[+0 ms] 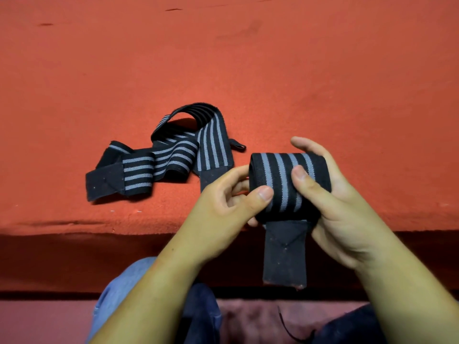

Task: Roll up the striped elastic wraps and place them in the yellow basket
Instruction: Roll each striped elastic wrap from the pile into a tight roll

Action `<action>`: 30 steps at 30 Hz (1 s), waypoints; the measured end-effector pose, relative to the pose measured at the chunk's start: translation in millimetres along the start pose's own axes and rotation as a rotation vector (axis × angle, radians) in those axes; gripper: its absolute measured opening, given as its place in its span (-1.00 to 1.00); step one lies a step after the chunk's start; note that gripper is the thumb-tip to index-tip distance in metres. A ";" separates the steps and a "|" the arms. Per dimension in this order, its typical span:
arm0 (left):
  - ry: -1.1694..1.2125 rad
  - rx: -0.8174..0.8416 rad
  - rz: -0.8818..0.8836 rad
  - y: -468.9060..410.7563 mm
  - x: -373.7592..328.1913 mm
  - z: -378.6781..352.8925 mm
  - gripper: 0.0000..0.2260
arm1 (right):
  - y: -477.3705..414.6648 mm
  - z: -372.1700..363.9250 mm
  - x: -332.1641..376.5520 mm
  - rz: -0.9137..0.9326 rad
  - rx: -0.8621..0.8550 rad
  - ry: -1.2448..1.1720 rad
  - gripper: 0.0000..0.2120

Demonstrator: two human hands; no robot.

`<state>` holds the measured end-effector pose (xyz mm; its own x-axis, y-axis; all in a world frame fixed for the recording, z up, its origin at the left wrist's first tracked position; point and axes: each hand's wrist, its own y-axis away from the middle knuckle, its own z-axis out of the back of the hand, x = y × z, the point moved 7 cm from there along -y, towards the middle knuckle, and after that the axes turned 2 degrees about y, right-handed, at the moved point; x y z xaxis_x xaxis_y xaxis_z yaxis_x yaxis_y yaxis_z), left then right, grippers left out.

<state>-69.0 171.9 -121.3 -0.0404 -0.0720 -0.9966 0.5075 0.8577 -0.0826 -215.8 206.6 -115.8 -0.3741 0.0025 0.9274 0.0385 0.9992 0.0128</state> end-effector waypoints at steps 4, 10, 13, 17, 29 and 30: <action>0.027 -0.076 0.003 0.0 0.5 3.9 -0.52 | 0.3 0.5 0.4 -0.031 0.032 -0.026 -0.48; -0.072 -0.135 -0.050 1.8 -5.5 5.1 -0.50 | -1.5 5.5 4.1 -0.001 -0.014 -0.033 -0.53; -0.325 -0.153 -0.180 4.9 -20.3 8.5 -0.43 | -3.9 14.3 5.9 0.018 -0.070 -0.066 -0.60; -0.676 -0.002 -0.341 11.7 -30.2 -11.0 -0.43 | -5.9 21.7 7.7 0.032 -0.122 -0.127 -0.63; -0.628 -0.193 -0.437 15.1 -39.7 -10.9 -0.91 | -3.0 7.4 -1.6 -0.016 -0.031 -0.004 -0.68; -0.602 -0.208 -0.431 15.5 -39.3 -10.4 -0.92 | -2.8 6.6 -2.1 -0.018 -0.024 -0.006 -0.69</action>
<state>-68.4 193.3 -83.5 0.3082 -0.6353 -0.7082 0.3788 0.7648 -0.5212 -221.2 204.0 -120.3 -0.3804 -0.0155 0.9247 0.0538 0.9978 0.0389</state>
